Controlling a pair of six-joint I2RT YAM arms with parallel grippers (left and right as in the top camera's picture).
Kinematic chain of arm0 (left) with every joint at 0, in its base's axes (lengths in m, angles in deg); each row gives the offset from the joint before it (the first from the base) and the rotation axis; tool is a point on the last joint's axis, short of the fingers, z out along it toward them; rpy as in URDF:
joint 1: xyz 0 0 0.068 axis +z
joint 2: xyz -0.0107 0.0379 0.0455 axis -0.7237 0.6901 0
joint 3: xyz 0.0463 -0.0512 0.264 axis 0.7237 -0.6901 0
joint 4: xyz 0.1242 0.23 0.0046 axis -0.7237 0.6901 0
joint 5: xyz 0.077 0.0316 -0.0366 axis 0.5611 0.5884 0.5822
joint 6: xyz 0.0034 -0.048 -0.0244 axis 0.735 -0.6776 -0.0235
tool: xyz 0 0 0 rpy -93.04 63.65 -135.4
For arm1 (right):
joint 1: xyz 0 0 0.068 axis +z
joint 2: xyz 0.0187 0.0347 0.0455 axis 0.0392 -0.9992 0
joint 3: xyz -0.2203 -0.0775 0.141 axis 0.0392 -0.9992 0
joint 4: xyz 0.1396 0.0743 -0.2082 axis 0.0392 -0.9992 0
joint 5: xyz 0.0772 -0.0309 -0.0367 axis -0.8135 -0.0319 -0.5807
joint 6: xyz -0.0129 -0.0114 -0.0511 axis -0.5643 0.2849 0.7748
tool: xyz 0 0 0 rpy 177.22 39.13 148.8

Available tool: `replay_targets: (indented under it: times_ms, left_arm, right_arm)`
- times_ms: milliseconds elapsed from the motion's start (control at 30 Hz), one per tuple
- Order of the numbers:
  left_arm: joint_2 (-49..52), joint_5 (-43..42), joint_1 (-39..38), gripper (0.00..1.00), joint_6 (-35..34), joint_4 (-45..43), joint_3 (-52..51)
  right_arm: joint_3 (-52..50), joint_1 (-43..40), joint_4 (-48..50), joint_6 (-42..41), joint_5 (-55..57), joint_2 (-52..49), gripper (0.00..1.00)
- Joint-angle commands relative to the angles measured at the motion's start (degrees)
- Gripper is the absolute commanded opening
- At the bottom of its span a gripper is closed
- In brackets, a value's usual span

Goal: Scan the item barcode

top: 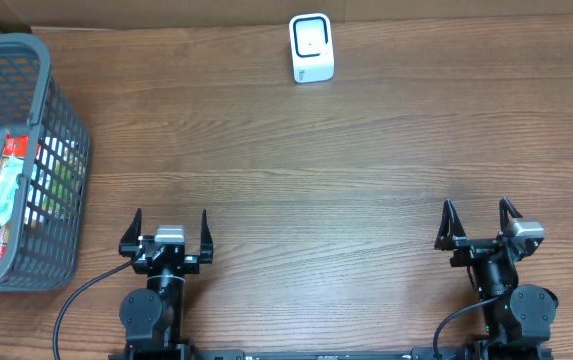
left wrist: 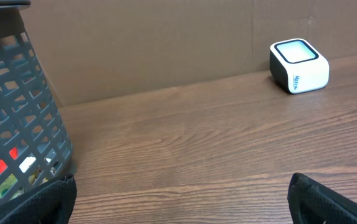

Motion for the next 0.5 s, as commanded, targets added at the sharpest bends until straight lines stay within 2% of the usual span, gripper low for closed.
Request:
replay_targets:
  times_ms: [0, 467]
  left_arm:
    - [-0.6, -0.4, 0.4, 0.99, -0.2, 0.0, -0.2]
    - [-0.6, -0.4, 0.4, 1.00, -0.2, 0.0, -0.2]
  right_arm:
    - [-0.6, -0.1, 0.2, 0.6, 0.1, 0.7, 1.00]
    - [-0.6, -0.1, 0.3, 0.6, -0.6, 0.7, 1.00]
